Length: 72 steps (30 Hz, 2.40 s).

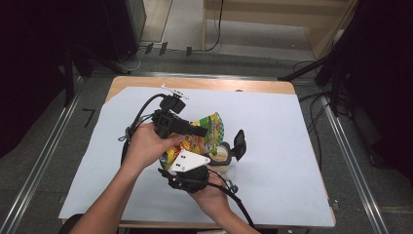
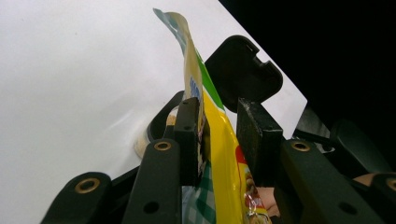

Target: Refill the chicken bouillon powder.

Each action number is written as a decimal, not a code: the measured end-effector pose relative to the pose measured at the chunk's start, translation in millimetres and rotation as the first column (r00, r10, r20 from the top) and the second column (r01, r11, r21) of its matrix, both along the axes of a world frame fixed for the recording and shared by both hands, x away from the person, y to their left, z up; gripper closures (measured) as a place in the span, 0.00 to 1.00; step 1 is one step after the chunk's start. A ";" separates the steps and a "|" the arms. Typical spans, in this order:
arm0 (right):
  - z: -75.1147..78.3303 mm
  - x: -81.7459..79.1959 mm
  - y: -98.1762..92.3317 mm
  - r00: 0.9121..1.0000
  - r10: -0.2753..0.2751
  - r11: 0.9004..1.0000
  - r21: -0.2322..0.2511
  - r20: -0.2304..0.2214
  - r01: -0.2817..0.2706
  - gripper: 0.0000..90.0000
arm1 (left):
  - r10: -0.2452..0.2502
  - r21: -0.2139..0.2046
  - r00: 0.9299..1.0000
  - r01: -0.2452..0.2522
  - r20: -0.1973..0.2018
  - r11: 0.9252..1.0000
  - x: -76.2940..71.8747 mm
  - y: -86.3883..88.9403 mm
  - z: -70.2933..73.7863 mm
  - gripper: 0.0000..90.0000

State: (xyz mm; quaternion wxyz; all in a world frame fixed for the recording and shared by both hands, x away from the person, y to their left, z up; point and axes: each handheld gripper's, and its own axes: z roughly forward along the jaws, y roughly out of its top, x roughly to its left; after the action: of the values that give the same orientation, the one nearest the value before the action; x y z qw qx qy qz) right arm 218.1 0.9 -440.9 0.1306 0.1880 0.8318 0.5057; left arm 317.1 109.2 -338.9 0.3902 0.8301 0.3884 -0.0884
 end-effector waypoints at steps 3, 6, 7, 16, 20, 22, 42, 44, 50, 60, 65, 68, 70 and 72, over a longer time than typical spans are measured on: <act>-0.1 -0.3 0.3 1.000 -0.001 1.000 0.001 -0.003 0.001 0.71 | 0.000 -0.002 1.000 0.000 -0.004 1.000 -0.2 -0.1 -0.5 0.79; -0.3 -1.0 0.6 1.000 -0.005 1.000 -0.001 -0.004 0.005 0.71 | -0.005 0.008 1.000 0.005 -0.009 1.000 -0.2 0.0 -1.0 0.79; -0.6 -1.3 0.9 1.000 -0.007 1.000 -0.003 -0.003 0.007 0.71 | -0.004 0.012 1.000 0.004 -0.012 1.000 -0.3 -0.2 -1.6 0.80; -4.2 -3.8 3.3 1.000 -0.008 1.000 0.002 -0.007 0.008 0.71 | -0.016 0.026 0.999 0.017 -0.034 1.000 -0.4 0.1 -4.1 0.81; -8.7 -5.6 4.3 1.000 -0.007 1.000 -0.001 0.006 0.007 0.70 | -0.025 0.046 0.999 0.028 -0.047 0.999 -0.4 -0.2 -6.5 0.83; -10.0 -6.2 4.2 1.000 -0.004 1.000 -0.004 0.006 0.004 0.69 | -0.026 0.053 0.998 0.029 -0.048 0.998 -0.5 -0.3 -7.2 0.84; -31.1 -9.9 7.3 1.000 0.003 1.000 0.001 -0.015 -0.003 0.67 | -0.058 0.097 0.994 0.067 -0.095 0.993 3.6 -4.7 -20.6 0.88; -32.0 -9.8 7.4 1.000 0.001 1.000 0.003 -0.021 -0.001 0.66 | -0.059 0.097 0.993 0.069 -0.099 0.993 3.8 -4.5 -21.2 0.88; -28.2 -9.4 6.5 0.999 0.009 0.999 0.034 -0.046 -0.008 0.66 | -0.050 0.077 0.994 0.057 -0.097 0.995 3.1 -2.3 -16.7 0.87; -10.6 -3.3 -1.7 0.997 0.007 0.996 0.090 -0.079 0.000 0.65 | -0.023 0.041 0.997 0.025 -0.069 0.999 1.8 2.4 -8.6 0.84; -11.3 -4.3 -0.1 0.998 0.005 0.998 0.068 -0.060 -0.001 0.65 | -0.022 0.046 0.997 0.026 -0.072 0.999 2.8 3.2 -9.3 0.85; -11.8 -5.4 0.8 0.998 0.001 0.998 0.064 -0.060 0.003 0.65 | -0.025 0.049 0.997 0.029 -0.073 0.998 2.7 2.3 -9.5 0.85; -11.4 -5.7 0.9 0.998 0.000 0.998 0.067 -0.059 0.004 0.65 | -0.024 0.047 0.997 0.028 -0.071 0.999 2.2 2.0 -8.7 0.86; -11.0 -5.8 1.1 0.998 0.002 0.998 0.066 -0.058 0.001 0.65 | -0.026 0.055 0.998 0.030 -0.062 0.998 2.0 2.1 -8.3 0.87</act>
State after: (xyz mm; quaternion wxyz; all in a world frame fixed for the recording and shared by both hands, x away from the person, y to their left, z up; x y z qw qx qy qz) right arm 212.3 2.0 -451.9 0.1000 0.2066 0.8182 0.5272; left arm 319.1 111.2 -347.2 0.3535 0.8430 0.3908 -0.1082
